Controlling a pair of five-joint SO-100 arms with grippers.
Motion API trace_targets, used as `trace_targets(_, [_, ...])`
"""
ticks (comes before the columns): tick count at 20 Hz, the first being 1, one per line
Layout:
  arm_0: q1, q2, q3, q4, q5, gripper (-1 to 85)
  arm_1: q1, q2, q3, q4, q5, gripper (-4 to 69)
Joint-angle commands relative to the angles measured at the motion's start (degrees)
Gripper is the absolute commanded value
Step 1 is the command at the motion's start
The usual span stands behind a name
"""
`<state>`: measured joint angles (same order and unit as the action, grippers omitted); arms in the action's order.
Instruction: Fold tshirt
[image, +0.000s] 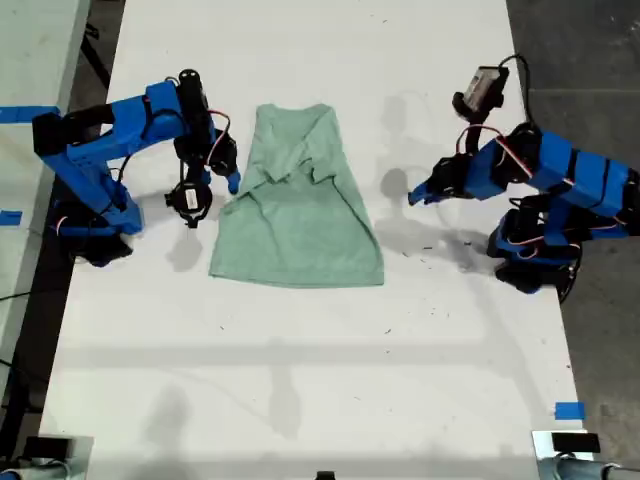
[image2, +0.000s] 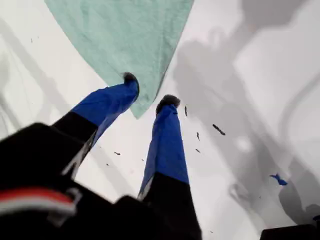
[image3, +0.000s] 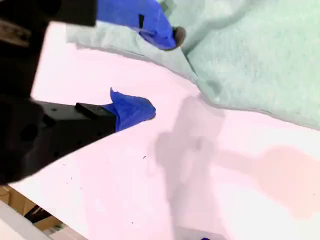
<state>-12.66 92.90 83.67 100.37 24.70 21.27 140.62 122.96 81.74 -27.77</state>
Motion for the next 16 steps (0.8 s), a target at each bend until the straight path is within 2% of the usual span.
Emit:
trace_targets(1, [5.8,8.17,6.06,-2.81,-4.92,17.9,-2.9,-2.81,-3.87,-2.9,-1.14,7.8])
trace_targets(4, [8.79,11.95,8.7,-3.08,-8.44,23.1,-6.33,-10.28,-8.53,-3.87,-2.72,25.6])
trace_targets(10, [9.84,10.02,10.28,-5.36,-9.23,25.3,-9.67,-21.18,-7.21,-11.43,-6.77,28.0])
trace_targets(16, [9.84,10.99,12.39,-6.5,-9.05,24.2,-12.3,-41.13,-7.56,-22.06,-4.57,25.6])
